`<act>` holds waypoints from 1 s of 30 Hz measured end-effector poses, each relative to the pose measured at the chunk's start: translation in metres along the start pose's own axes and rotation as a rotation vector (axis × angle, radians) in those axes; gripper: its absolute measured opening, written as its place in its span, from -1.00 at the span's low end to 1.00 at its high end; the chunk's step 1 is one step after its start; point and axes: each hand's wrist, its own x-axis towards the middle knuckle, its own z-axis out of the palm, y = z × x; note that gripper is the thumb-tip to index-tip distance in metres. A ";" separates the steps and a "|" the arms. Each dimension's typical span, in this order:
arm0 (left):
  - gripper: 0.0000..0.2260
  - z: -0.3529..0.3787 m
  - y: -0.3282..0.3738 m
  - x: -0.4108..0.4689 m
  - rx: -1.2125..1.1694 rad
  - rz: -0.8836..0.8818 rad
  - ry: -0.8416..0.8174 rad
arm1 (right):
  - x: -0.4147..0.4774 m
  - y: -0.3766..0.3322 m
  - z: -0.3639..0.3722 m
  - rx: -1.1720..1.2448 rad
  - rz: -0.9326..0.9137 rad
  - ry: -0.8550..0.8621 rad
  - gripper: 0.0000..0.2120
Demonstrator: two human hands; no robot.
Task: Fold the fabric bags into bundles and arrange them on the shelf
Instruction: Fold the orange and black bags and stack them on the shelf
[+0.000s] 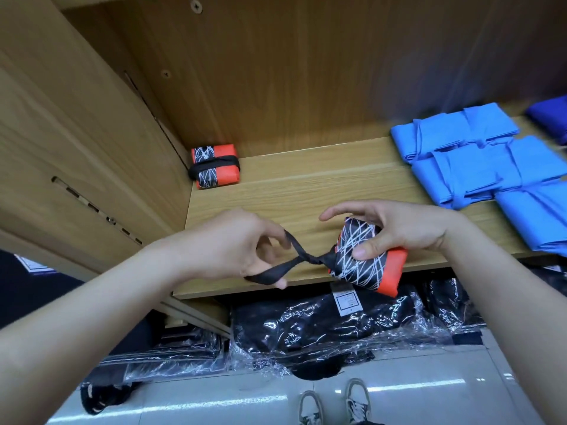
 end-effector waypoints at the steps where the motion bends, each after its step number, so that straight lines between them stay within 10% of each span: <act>1: -0.56 -0.001 0.002 0.001 -0.070 0.041 0.010 | -0.002 -0.004 0.003 -0.039 -0.002 0.005 -0.27; 9: -0.46 0.008 0.011 0.022 -0.629 0.136 0.044 | 0.006 -0.044 0.040 -0.566 -0.232 0.215 -0.12; 17: -0.88 0.020 0.023 0.032 -0.650 0.107 0.110 | 0.018 -0.017 0.042 -0.219 -0.172 0.457 -0.51; 30: -0.66 0.061 0.003 0.022 -0.460 0.332 0.645 | 0.028 0.002 0.041 0.656 -0.308 0.621 -0.39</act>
